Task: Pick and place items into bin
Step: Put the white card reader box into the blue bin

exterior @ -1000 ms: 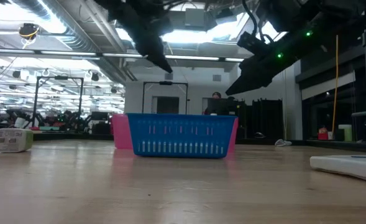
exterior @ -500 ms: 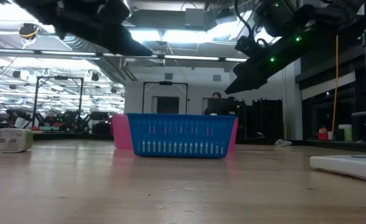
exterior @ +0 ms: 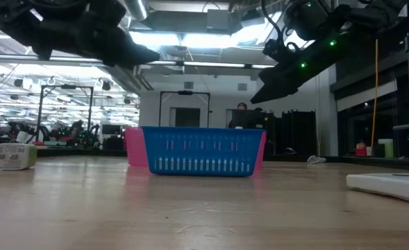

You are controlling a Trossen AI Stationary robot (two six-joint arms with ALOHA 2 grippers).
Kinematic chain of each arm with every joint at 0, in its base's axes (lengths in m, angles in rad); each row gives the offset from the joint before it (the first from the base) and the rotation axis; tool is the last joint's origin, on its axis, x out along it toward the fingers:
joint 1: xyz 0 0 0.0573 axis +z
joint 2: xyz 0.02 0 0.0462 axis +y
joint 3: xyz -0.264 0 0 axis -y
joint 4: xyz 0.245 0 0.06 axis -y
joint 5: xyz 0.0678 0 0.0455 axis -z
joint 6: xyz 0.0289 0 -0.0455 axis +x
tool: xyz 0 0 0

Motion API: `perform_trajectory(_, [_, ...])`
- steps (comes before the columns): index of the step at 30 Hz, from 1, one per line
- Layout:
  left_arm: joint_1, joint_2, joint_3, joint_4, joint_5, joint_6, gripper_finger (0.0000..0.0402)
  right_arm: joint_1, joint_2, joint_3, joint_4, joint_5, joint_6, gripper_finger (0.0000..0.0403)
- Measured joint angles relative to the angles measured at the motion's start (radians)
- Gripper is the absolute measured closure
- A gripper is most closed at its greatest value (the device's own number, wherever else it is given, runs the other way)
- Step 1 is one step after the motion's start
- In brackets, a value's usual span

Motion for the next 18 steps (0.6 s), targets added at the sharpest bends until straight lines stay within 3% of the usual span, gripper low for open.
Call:
perform_trajectory(6, [-0.095, 0.000, 0.000, -0.008, -0.107, -0.015, 0.0399, 0.000, 0.000, 0.000, -0.004, 0.000, 0.054, 0.0403])
perform_trajectory(18, [-0.237, 0.000, 0.000, -0.054, -0.165, -0.102, 0.0398, 0.117, 0.000, 0.000, -0.026, 0.000, 0.049, 0.0403])
